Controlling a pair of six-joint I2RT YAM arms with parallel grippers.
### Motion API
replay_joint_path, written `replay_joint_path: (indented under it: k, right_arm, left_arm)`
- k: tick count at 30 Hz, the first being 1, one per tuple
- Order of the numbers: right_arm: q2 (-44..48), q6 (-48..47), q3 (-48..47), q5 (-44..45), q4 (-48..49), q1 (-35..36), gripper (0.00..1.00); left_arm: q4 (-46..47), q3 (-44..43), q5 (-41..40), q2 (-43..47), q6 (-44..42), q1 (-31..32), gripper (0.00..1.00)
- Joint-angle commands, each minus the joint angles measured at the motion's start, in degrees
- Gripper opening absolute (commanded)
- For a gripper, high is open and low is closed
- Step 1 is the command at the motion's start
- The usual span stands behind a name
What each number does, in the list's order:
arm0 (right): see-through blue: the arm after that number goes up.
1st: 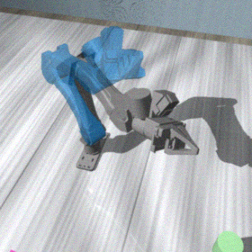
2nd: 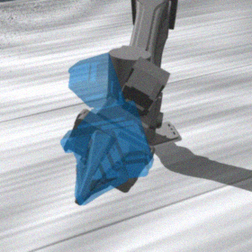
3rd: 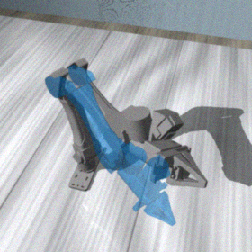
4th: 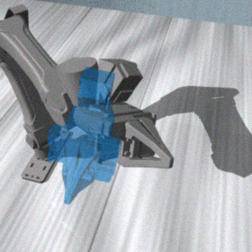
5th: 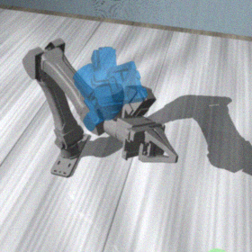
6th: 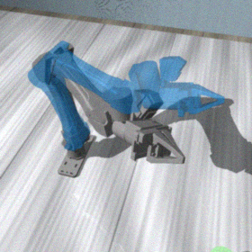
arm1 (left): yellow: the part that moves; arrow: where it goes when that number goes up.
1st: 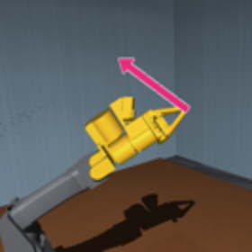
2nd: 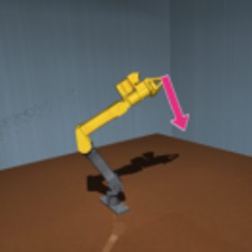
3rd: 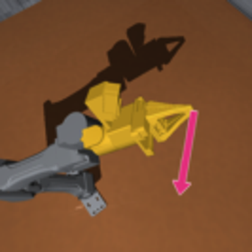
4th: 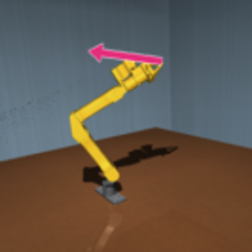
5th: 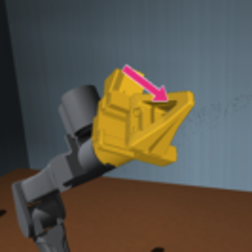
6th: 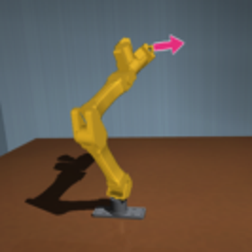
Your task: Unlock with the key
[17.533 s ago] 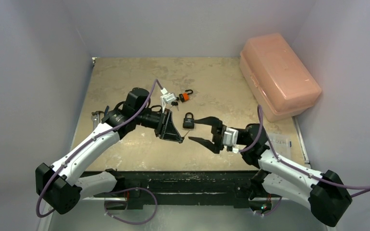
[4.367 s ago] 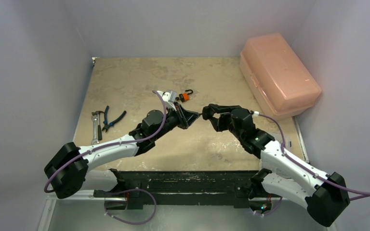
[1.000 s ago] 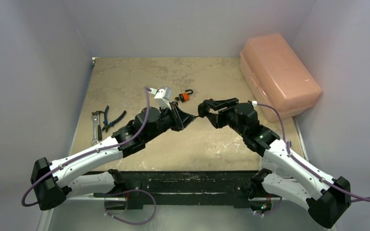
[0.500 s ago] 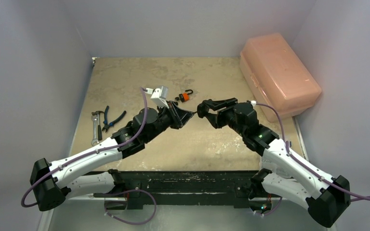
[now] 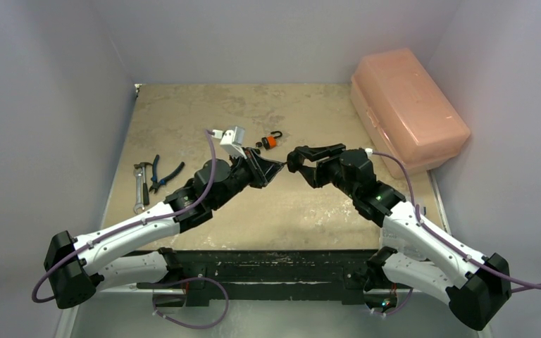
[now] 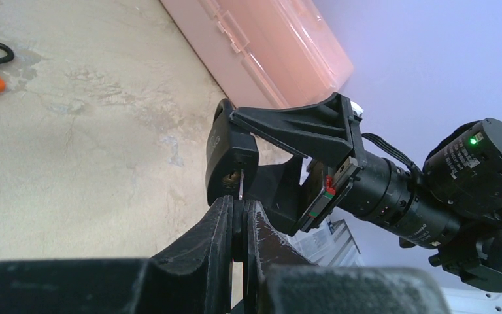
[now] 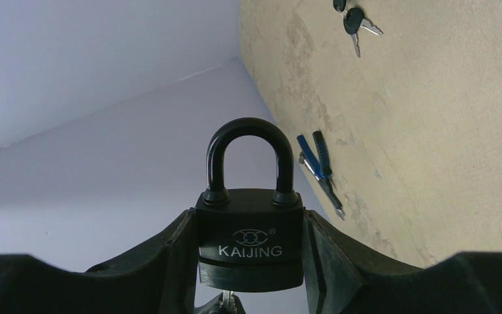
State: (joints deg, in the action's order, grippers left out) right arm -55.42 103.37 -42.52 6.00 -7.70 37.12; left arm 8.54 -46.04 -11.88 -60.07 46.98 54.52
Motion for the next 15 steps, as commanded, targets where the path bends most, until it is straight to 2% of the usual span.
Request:
replay_joint_path:
  k: [1, 15]
  right_arm:
    - [1.56, 2.74, -4.06, 0.35, 6.37, 0.23, 0.0]
    - [0.07, 2.7, -4.89, 0.44, 6.52, 0.23, 0.0]
  left_arm:
    - [0.91, 0.69, -1.95, 1.93, 0.56, 0.23, 0.0]
    - [6.32, 2.16, 0.09, -0.49, 0.75, 0.23, 0.0]
